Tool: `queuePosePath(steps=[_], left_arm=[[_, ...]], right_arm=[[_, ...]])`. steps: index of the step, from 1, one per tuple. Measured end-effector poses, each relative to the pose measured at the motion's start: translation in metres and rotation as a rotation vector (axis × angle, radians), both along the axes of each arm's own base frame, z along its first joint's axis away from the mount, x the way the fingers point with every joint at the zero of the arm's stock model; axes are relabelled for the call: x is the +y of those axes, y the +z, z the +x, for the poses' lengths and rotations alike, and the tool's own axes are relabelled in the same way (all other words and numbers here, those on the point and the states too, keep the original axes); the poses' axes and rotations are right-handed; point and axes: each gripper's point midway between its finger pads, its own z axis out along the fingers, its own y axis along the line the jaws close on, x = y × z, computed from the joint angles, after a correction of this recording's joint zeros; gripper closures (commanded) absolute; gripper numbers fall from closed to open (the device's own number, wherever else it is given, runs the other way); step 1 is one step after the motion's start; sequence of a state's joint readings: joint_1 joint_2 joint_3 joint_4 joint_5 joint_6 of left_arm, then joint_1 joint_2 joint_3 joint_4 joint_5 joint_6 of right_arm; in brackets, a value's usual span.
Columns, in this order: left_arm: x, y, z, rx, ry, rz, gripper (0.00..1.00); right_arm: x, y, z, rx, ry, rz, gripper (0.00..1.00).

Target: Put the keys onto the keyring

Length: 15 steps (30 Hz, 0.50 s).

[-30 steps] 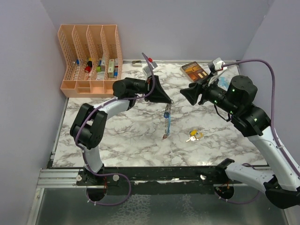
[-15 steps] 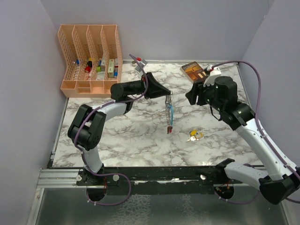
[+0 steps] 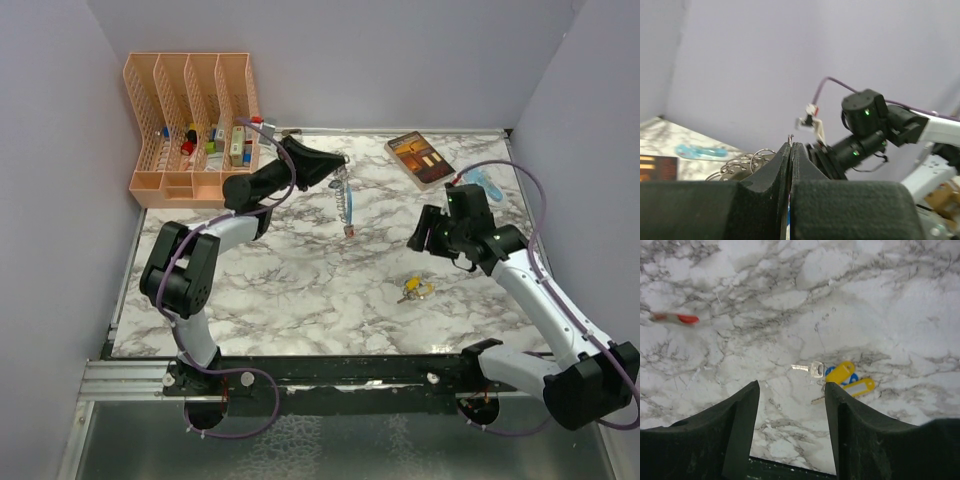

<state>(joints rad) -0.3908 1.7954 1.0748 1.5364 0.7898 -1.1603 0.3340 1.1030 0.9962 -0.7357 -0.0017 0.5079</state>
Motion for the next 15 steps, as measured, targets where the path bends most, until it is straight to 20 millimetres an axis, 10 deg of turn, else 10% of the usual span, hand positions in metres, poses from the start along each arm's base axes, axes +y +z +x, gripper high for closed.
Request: queuePosePath(steps=[15], left_arm=[[0.007,-0.078,0.015,-0.133,0.228,0.149,1.0]], right_arm=[[-0.01,-0.086,-0.057,0.291,-0.062,-0.007,0.55]])
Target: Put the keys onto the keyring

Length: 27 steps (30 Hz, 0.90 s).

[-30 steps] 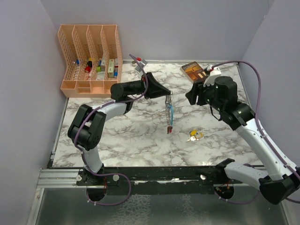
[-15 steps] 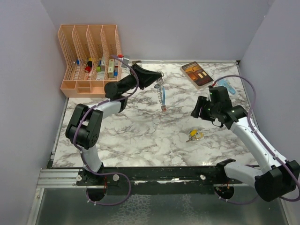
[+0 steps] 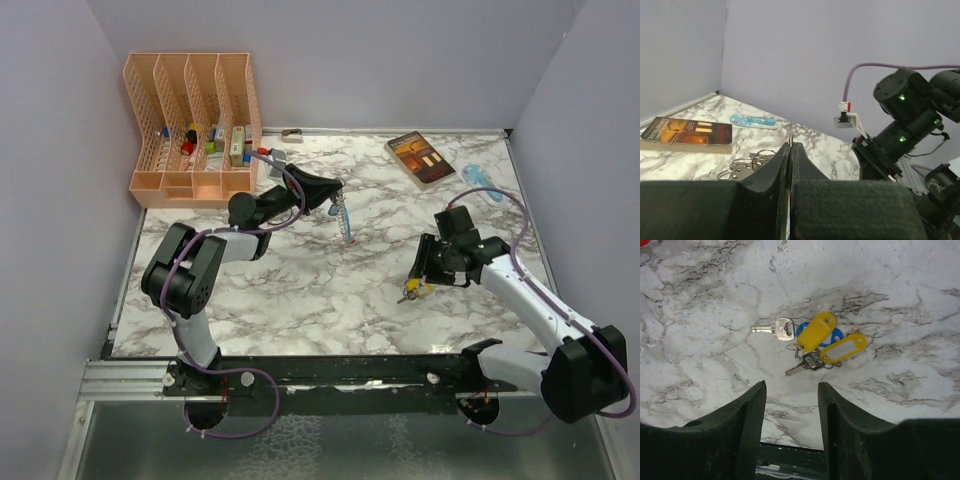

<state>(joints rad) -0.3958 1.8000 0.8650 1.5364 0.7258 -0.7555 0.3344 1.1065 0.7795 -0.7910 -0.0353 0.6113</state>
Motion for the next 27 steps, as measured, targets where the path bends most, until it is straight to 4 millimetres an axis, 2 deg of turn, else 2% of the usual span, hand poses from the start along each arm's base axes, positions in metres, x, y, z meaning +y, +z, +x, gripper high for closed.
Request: queuePosePath(steps=[9,18,27], left_arm=[[-0.006,-0.018,-0.02,0.002,-0.095,0.063,1.0],[-0.017,-0.015,-0.036,0.05,-0.214,0.07,1.0],[-0.026,-0.021,-0.043,0.1,-0.29,0.082,1.0]], right_arm=[[0.002,-0.036,0.01,0.101,0.074,-0.067,0.55],[0.012,-0.035,0.041,0.057,0.141,-0.079,0.58],[0.011,-0.045,0.034,0.088,0.169,-0.086,0.6]])
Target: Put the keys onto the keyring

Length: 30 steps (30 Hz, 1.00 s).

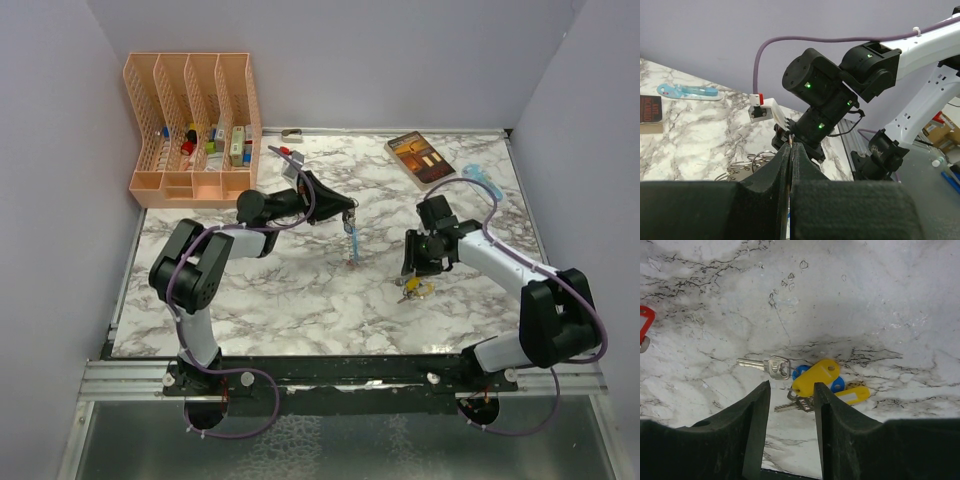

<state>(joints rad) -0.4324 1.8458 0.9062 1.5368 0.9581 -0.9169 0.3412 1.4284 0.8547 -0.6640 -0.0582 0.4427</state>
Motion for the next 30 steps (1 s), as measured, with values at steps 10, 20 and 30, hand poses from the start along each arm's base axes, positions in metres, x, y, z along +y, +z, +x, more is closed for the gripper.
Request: queuePosePath(steps=[10,20,30], left_arm=[[-0.005,-0.008,-0.004,0.038,-0.038,0.015,1.0],[-0.007,-0.015,-0.003,0.066,-0.059,0.026,1.0],[-0.008,-0.021,-0.003,0.089,-0.08,0.038,1.0]], right_arm=[[0.004,-0.018,0.004,0.033,0.02,-0.005,0.61],[0.01,-0.023,0.008,0.032,0.05,0.009,0.66],[0.018,-0.026,0.002,0.04,0.097,0.037,0.72]])
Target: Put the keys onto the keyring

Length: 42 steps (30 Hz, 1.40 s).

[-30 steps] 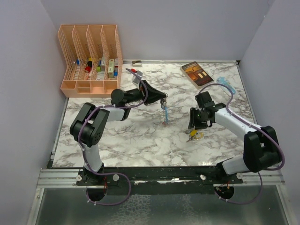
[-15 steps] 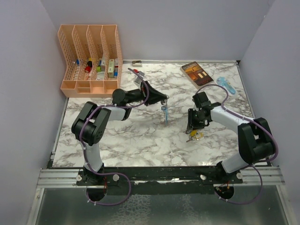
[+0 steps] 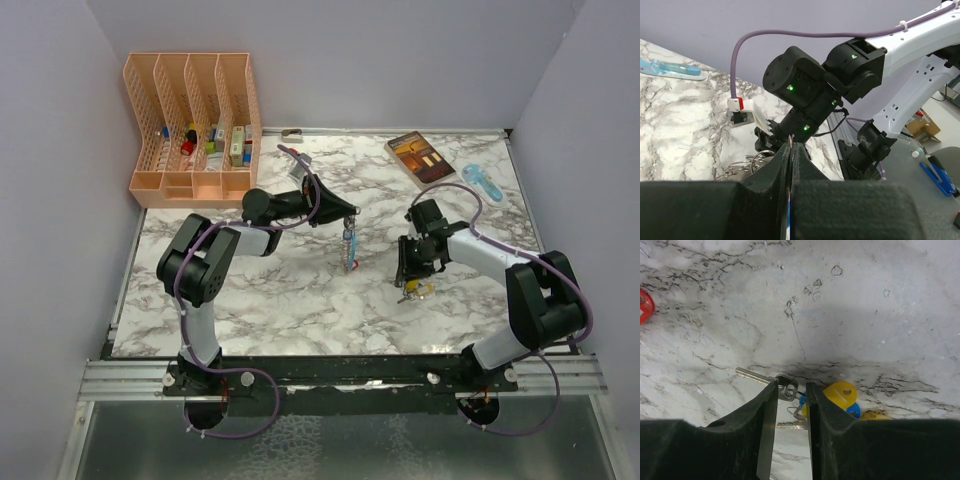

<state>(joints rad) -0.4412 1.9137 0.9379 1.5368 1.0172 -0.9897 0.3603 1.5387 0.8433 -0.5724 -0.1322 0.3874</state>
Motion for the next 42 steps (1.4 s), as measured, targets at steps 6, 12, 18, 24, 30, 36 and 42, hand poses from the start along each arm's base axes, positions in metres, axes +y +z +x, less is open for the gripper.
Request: queuePosePath(steps=[6,12,18,24,30,36,42], left_arm=[[0.0,-0.001,-0.001,0.005,-0.009,0.003,1.0],[0.0,-0.002,-0.002,0.011,-0.017,0.007,1.0],[-0.001,-0.006,-0.001,0.029,-0.021,0.012,1.0],[-0.001,-0.007,-0.002,0.031,-0.031,0.016,1.0],[-0.002,-0.001,-0.001,0.018,-0.042,0.012,1.0],[-0.003,-0.004,-0.002,0.029,-0.056,0.02,1.0],[-0.003,-0.006,-0.003,0.033,-0.062,0.024,1.0]], right_arm=[[0.001,-0.004,-0.006,0.018,0.007,0.011,0.78],[0.001,-0.005,-0.007,0.019,0.008,0.011,0.99],[0.001,-0.005,-0.008,0.021,0.007,0.011,0.99],[0.002,0.005,-0.005,-0.014,0.001,0.027,0.97],[0.007,0.02,0.004,-0.062,0.02,0.048,0.77],[0.006,0.019,0.0,-0.057,0.081,0.042,0.66],[0.002,0.008,-0.014,-0.023,0.112,0.036,0.67]])
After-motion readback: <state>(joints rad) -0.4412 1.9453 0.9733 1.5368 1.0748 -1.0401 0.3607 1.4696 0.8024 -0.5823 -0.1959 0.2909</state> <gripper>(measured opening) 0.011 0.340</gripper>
